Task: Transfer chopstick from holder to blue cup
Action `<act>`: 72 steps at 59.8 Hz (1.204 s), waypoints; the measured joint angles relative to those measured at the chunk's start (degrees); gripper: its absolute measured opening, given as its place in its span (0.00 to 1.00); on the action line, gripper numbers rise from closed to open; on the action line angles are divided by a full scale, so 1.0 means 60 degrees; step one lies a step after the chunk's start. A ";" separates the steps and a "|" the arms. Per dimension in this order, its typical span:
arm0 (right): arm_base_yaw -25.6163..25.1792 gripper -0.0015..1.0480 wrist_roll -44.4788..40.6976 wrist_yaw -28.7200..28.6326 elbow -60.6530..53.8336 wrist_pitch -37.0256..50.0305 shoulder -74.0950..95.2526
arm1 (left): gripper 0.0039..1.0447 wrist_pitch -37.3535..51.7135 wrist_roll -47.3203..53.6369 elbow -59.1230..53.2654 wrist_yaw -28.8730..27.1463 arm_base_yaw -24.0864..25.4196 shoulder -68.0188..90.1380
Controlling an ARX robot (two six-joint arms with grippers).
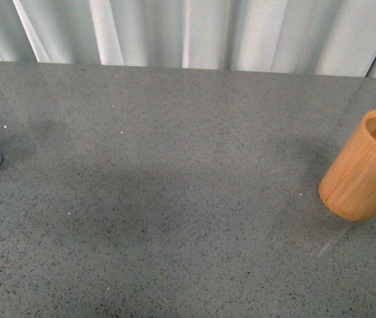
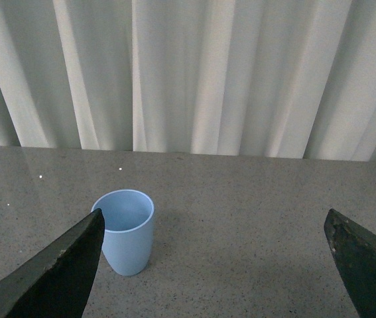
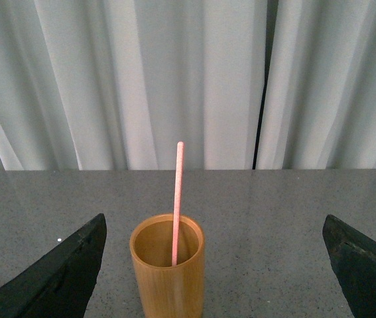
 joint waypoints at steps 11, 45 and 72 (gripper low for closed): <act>0.0000 0.90 0.0000 0.0000 0.0000 0.0000 0.0000 | 0.94 0.0000 0.0000 0.0000 0.0000 0.0000 0.0000; 0.0000 0.90 0.0000 0.0000 0.0000 0.0000 0.0000 | 0.94 0.0000 0.0000 0.0000 0.0000 0.0000 0.0000; 0.0000 0.90 0.0000 0.0007 0.0000 0.0000 0.0000 | 0.94 -0.1723 -0.1151 0.0703 -0.2484 -0.0477 0.1457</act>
